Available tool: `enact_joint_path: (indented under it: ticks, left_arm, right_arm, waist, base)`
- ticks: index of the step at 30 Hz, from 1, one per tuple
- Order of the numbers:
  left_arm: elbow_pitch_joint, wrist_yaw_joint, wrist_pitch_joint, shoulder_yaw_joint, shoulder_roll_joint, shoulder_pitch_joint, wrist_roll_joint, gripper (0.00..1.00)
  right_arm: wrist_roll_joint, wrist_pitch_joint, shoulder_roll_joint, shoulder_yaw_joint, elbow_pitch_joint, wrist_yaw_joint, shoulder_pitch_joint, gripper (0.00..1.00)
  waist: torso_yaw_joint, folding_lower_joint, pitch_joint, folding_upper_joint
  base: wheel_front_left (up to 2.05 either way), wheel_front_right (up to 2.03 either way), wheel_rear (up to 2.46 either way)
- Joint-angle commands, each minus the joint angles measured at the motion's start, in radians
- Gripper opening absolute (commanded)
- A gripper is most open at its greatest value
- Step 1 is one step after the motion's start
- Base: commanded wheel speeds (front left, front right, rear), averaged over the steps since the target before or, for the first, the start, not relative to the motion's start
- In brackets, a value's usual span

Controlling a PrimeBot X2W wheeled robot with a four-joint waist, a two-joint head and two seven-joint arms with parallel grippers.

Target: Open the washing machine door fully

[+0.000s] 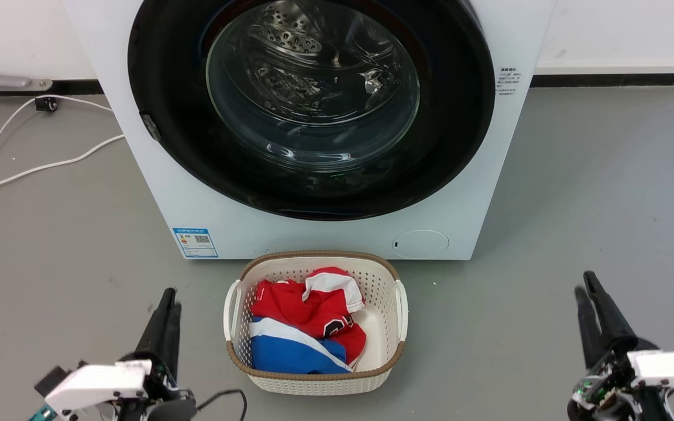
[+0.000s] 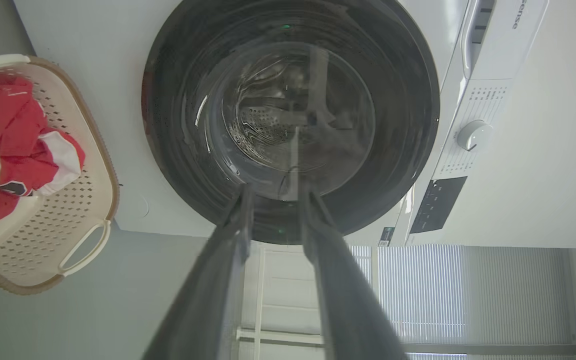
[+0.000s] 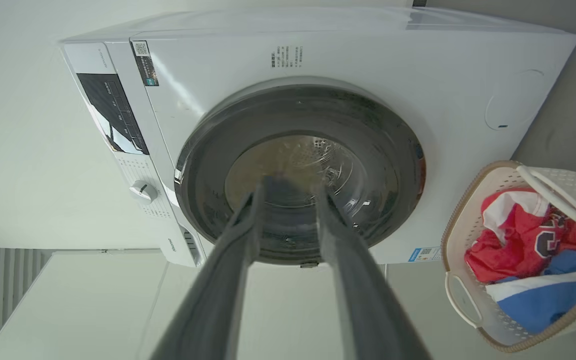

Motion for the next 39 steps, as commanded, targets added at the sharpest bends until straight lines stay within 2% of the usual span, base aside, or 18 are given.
enact_joint_path:
  ticks: [1,13,21,26,39]
  left_arm:
    - [-0.008,0.0,-0.004,-0.004,0.0,-0.005,0.001,1.0]
    - [-0.042,-0.001,-0.058,-0.053,0.004,-0.008,0.028,1.0]
    - [-0.065,-0.001,-0.097,-0.067,0.015,-0.011,0.113,1.0]
    - [-0.081,-0.001,-0.118,-0.054,0.015,-0.014,0.255,1.0]
    - [-0.111,-0.002,-0.167,-0.078,0.035,-0.019,0.652,1.0]
  right_arm:
    - [0.0,-0.004,0.0,0.002,-0.009,0.0,-0.003,1.0]
    - [-0.007,-0.05,0.001,0.033,-0.055,0.0,0.013,1.0]
    - [-0.06,-0.091,-0.008,0.051,-0.079,0.001,0.023,1.0]
    - [-0.191,-0.114,-0.024,0.057,-0.085,0.001,0.024,1.0]
    - [-0.646,-0.159,-0.01,0.039,-0.107,0.001,0.032,1.0]
  waist:
    - [0.0,0.0,0.0,0.0]
    - [-0.002,0.0,0.0,0.0]
    - [-0.002,0.0,-0.001,0.0]
    - [-0.001,0.0,-0.001,0.0]
    - [-0.004,0.0,-0.002,0.0]
  base:
    - [0.0,0.0,0.0]
    - [0.0,0.0,0.0]
    - [0.0,0.0,0.0]
    - [0.0,0.0,0.0]
    - [0.0,0.0,0.0]
